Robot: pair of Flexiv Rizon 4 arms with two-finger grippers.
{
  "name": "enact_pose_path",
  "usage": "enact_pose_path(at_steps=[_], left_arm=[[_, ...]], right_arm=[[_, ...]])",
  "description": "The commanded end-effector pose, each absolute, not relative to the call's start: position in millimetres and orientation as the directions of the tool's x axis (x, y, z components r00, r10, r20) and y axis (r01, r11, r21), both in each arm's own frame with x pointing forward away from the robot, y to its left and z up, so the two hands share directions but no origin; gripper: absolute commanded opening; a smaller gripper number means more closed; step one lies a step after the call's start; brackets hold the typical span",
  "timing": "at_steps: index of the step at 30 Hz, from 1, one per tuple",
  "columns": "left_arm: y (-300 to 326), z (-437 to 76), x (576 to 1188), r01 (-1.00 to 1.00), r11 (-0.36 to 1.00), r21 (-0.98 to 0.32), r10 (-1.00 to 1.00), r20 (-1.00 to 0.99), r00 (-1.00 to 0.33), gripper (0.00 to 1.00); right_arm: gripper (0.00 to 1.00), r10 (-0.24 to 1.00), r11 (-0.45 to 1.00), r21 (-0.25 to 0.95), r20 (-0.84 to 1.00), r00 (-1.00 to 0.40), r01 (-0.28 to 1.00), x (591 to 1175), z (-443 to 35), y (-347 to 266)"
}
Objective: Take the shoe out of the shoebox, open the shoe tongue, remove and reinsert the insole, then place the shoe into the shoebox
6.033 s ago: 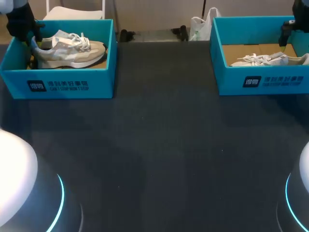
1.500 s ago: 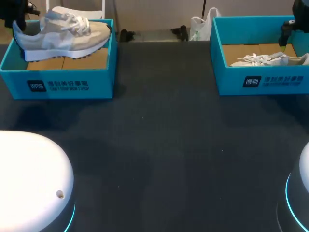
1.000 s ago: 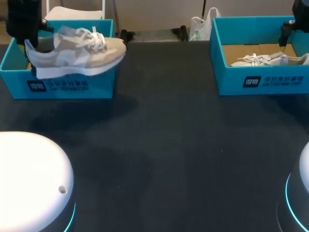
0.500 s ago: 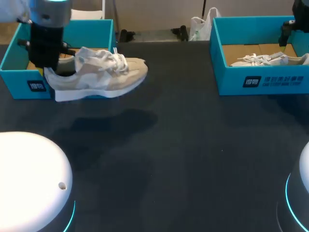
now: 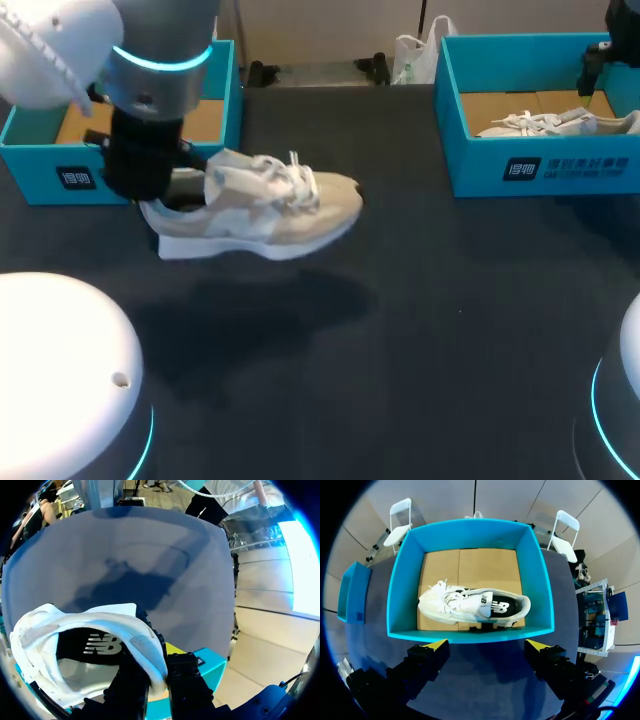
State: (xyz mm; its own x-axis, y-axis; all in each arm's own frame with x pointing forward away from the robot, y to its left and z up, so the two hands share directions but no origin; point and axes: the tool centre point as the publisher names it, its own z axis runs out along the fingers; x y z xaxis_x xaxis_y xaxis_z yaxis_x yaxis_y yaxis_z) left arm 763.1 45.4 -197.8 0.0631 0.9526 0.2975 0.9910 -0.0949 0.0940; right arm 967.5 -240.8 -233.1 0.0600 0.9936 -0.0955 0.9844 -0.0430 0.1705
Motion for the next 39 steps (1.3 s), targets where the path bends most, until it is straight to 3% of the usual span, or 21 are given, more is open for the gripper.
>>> enact_pose_path(at_steps=[1,39], left_arm=[[29,-202,749,0.981,-0.136,0.141,0.954,0.286,0.091,0.0],[-58,-346,726,0.979,-0.169,0.115,0.918,0.38,0.114,0.0]], right_arm=[[1.0,0.994,-0.043,0.169,-0.095,0.06,0.985,968,-233,-241],[1.0,0.994,-0.043,0.169,-0.095,0.06,0.985,968,-233,-241]])
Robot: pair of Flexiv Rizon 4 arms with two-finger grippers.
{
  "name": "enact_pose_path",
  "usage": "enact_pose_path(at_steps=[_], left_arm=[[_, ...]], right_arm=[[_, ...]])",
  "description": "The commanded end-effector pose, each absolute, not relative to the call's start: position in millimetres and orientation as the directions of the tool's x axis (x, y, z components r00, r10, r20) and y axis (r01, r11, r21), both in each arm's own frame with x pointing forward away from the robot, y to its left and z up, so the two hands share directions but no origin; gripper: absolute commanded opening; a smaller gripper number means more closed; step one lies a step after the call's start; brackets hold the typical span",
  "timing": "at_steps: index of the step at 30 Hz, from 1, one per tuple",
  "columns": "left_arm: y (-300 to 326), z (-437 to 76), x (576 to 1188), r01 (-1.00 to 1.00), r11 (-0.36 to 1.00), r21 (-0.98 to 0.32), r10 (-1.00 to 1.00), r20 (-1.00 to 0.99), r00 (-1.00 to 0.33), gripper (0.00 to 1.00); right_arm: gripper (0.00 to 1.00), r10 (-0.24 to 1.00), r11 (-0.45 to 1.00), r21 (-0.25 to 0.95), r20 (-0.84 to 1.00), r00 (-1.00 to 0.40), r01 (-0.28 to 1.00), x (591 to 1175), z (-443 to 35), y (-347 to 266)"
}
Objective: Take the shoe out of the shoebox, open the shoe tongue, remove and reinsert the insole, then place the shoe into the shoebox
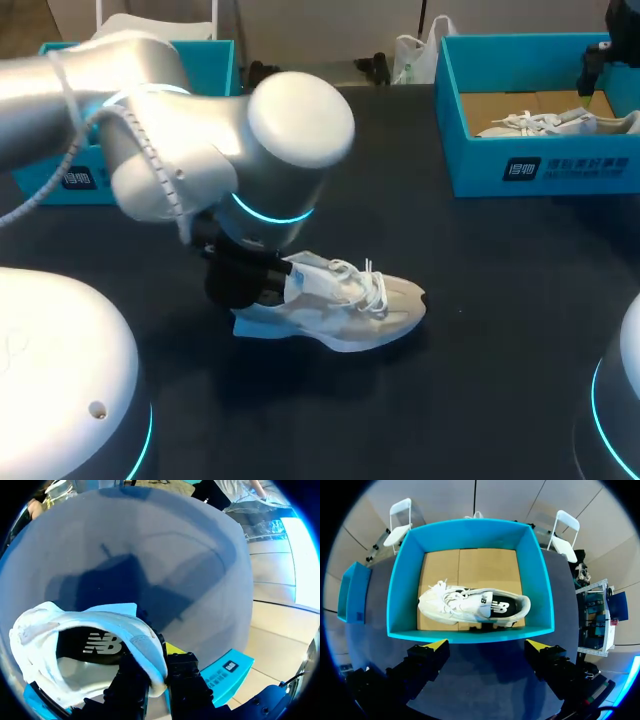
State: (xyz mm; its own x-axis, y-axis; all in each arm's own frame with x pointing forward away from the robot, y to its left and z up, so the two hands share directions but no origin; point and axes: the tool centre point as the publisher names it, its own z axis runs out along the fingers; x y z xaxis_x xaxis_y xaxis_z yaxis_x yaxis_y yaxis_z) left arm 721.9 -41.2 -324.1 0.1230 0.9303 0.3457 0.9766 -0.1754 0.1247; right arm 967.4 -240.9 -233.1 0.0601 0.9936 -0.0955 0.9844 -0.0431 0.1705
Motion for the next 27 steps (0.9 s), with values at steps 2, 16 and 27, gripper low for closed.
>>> enact_pose_path(at_steps=[2,16,27], left_arm=[[-60,-352,728,0.98,-0.165,0.108,0.915,0.388,0.111,0.0],[-57,-374,736,0.982,-0.176,0.066,0.894,0.428,0.132,0.72],[-53,-339,727,0.975,-0.216,0.054,0.908,0.377,0.18,1.0]], right_arm=[[1.0,0.994,-0.043,0.169,-0.095,0.06,0.985,968,-233,-241],[1.0,0.994,-0.043,0.169,-0.095,0.06,0.985,968,-233,-241],[1.0,0.994,-0.043,0.169,-0.095,0.06,0.985,968,-233,-241]])
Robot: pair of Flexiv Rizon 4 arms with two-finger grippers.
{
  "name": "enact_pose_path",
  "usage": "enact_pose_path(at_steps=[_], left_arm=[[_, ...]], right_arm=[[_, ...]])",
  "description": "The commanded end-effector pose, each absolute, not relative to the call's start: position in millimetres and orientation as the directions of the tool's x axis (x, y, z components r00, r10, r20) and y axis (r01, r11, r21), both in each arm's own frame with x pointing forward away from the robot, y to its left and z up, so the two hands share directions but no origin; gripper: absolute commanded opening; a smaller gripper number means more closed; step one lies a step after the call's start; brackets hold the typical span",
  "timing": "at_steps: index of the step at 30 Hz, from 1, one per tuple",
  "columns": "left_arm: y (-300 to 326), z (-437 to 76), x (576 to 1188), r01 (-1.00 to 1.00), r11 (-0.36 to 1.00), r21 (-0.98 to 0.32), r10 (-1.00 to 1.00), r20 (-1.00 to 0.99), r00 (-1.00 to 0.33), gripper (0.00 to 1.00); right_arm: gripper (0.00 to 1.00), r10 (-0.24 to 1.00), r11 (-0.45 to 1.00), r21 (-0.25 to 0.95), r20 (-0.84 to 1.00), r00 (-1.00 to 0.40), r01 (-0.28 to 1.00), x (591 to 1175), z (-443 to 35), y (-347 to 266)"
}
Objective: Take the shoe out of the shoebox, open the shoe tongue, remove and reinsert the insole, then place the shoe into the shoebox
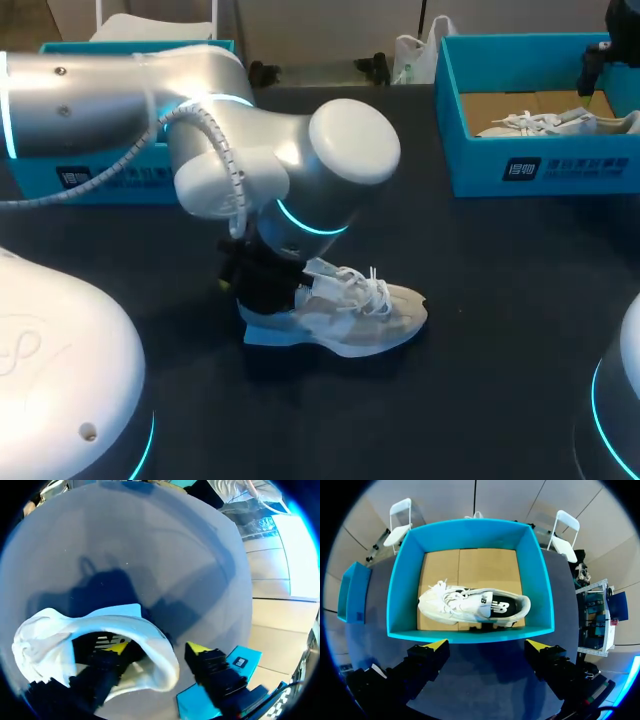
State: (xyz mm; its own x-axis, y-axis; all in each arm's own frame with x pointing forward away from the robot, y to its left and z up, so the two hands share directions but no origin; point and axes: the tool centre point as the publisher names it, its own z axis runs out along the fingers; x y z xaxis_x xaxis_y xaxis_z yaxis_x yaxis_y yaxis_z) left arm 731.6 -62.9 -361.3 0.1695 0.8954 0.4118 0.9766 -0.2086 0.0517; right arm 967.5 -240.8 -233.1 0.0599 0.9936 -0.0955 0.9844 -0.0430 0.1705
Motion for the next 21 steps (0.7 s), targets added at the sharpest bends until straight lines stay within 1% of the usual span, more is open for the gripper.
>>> enact_pose_path(at_steps=[1,9,11,15,21], left_arm=[[-52,-332,725,0.976,-0.209,0.059,0.914,0.366,0.173,1.0],[-40,-294,723,0.988,-0.141,0.061,0.949,0.292,0.118,1.0],[-36,-285,723,0.992,-0.106,0.063,0.958,0.275,0.085,1.0],[-24,-271,728,0.999,-0.031,0.023,0.974,0.226,0.025,1.0],[1,-255,738,0.993,0.12,-0.013,0.978,0.173,-0.116,1.0]], right_arm=[[1.0,0.994,-0.043,0.169,-0.095,0.06,0.985,968,-233,-241],[1.0,0.994,-0.043,0.169,-0.095,0.06,0.985,968,-233,-241],[1.0,0.994,-0.043,0.169,-0.095,0.06,0.985,968,-233,-241],[1.0,0.994,-0.043,0.169,-0.095,0.06,0.985,968,-233,-241],[1.0,0.994,-0.043,0.169,-0.095,0.06,0.985,968,-233,-241]])
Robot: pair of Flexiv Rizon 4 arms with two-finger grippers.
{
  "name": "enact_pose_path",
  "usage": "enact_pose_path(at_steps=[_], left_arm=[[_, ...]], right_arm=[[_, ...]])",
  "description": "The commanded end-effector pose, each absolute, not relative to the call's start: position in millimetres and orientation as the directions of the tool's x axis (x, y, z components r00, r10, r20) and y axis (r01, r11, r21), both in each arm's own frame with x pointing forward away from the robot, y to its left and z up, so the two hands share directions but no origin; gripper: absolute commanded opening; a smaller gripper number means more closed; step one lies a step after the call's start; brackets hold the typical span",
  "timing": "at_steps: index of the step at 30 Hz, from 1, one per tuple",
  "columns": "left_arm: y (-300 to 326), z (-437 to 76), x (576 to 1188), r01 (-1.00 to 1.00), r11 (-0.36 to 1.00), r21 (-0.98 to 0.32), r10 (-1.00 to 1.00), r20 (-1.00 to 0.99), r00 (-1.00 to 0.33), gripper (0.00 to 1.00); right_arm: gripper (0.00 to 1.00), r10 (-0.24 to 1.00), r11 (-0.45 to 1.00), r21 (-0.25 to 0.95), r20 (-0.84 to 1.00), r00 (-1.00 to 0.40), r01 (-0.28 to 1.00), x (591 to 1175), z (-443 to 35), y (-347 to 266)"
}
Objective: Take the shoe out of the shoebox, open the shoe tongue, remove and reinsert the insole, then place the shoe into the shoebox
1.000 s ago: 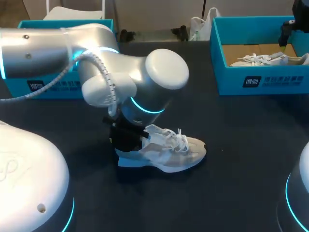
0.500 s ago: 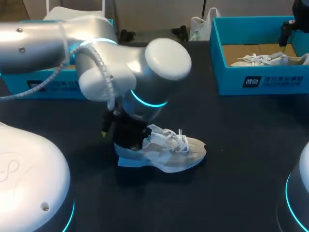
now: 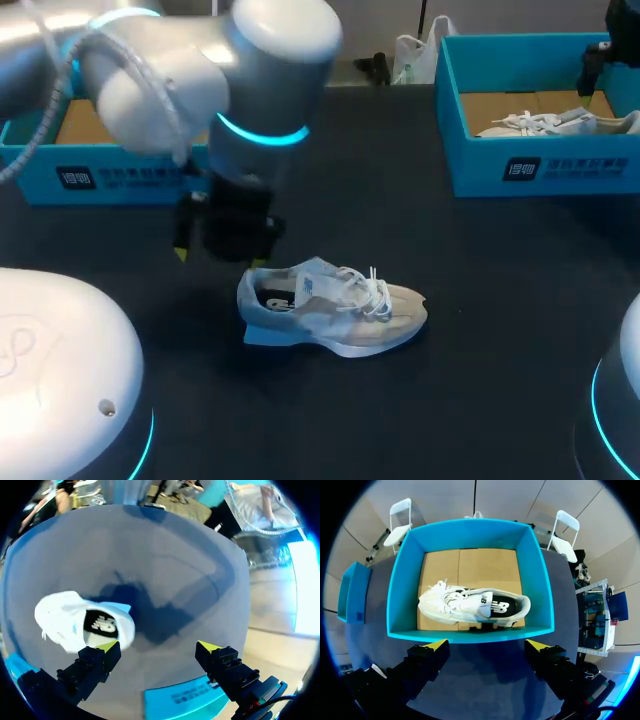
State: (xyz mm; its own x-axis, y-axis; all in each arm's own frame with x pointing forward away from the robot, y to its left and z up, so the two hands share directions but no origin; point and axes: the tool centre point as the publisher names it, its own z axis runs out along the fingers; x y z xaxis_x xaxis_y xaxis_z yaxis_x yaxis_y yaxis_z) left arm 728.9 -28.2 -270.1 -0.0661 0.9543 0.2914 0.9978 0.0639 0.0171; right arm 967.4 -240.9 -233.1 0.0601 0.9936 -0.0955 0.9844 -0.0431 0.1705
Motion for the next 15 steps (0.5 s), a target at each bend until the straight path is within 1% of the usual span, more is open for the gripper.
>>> enact_pose_path(at_steps=[1,7,12,15], left_arm=[[3,-254,740,0.991,0.134,-0.021,0.978,0.167,-0.129,1.0],[27,-239,751,0.962,0.265,-0.074,0.961,0.105,-0.257,1.0],[50,-228,755,0.938,0.327,-0.118,0.945,0.055,-0.323,1.0],[59,-224,754,0.932,0.345,-0.11,0.939,0.043,-0.342,1.0]], right_arm=[[1.0,0.994,-0.043,0.169,-0.095,0.06,0.985,968,-233,-241],[1.0,0.994,-0.043,0.169,-0.095,0.06,0.985,968,-233,-241],[1.0,0.994,-0.043,0.169,-0.095,0.06,0.985,968,-233,-241],[1.0,0.994,-0.043,0.169,-0.095,0.06,0.985,968,-233,-241]])
